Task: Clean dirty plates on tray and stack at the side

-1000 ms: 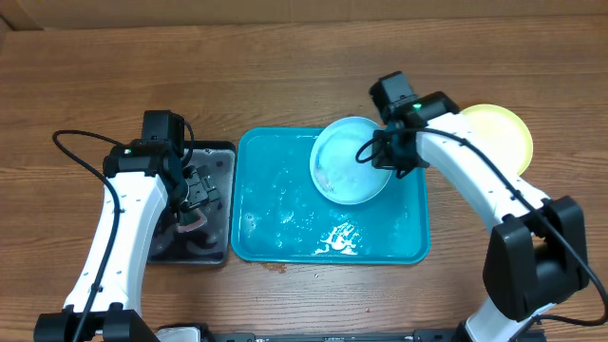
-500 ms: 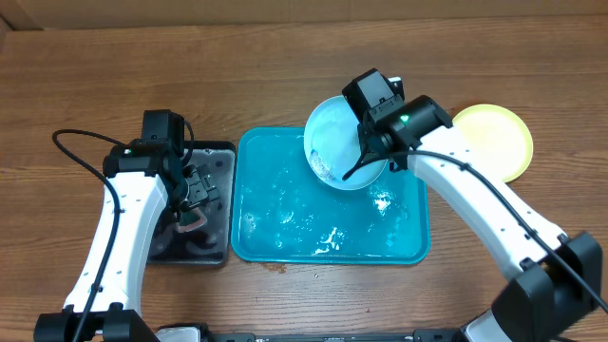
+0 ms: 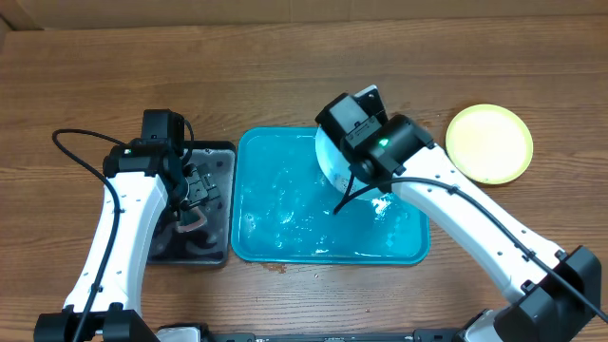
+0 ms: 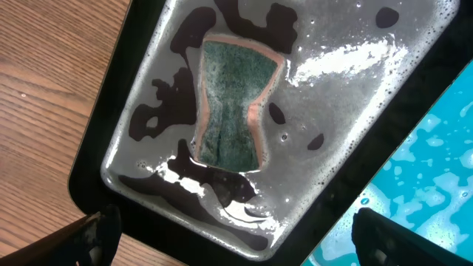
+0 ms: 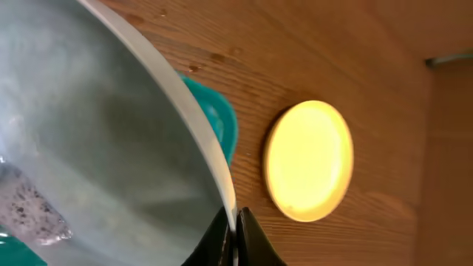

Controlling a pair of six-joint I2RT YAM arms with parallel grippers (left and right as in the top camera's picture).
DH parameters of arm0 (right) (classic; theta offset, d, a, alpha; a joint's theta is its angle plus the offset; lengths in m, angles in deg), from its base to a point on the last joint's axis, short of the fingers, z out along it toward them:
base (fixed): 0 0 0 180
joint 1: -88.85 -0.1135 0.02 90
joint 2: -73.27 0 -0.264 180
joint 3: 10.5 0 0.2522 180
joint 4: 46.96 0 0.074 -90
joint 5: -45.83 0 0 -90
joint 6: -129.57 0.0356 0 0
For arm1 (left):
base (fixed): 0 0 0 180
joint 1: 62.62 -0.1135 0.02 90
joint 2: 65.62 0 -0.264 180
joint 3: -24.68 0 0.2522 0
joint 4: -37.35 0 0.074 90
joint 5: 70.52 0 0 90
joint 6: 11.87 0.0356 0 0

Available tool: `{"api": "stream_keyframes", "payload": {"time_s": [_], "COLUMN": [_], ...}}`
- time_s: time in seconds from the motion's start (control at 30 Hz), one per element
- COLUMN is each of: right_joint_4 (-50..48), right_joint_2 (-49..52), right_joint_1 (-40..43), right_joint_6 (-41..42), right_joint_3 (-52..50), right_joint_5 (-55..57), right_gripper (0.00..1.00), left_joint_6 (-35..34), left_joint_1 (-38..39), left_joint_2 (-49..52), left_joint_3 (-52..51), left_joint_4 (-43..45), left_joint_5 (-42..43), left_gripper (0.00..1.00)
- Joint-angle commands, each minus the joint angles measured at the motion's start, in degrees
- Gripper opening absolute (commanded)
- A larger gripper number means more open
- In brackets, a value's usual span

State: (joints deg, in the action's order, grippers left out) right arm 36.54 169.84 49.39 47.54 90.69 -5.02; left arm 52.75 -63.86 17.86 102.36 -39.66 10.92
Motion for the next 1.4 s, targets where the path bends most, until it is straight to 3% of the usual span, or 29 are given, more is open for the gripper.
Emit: {"api": "stream_keyframes", "payload": {"time_s": [0.0, 0.53, 1.17, 1.37], "right_joint_4": [1.16, 4.66, 2.71, -1.16], "right_joint_2": [-1.64, -1.64, -1.64, -1.64], "right_joint_1": [-3.41, -17.22, -19.32, -19.34], "right_joint_6": [-0.74, -0.76, -2.51, -15.28], "right_joint_3": [1.97, 1.97, 1.97, 1.97], "right_joint_5": [8.17, 37.48, 47.32, 50.95], "right_gripper": [0.04, 0.04, 0.04, 0.04], "left_joint_6": [-0.79, -0.79, -0.79, -0.79], "left_joint_1": [-0.13, -0.13, -0.13, -0.13], "left_joint_2": [-0.66, -0.66, -0.66, -0.66], "left_joint_3": [0.44, -0.07, -0.09, -0.09], "left_joint_4": [0.09, 0.28, 1.11, 1.42], "left_joint_5": [0.68, 0.7, 0.68, 0.68], "left_gripper": [0.99, 1.0, 1.0, 1.0]}}
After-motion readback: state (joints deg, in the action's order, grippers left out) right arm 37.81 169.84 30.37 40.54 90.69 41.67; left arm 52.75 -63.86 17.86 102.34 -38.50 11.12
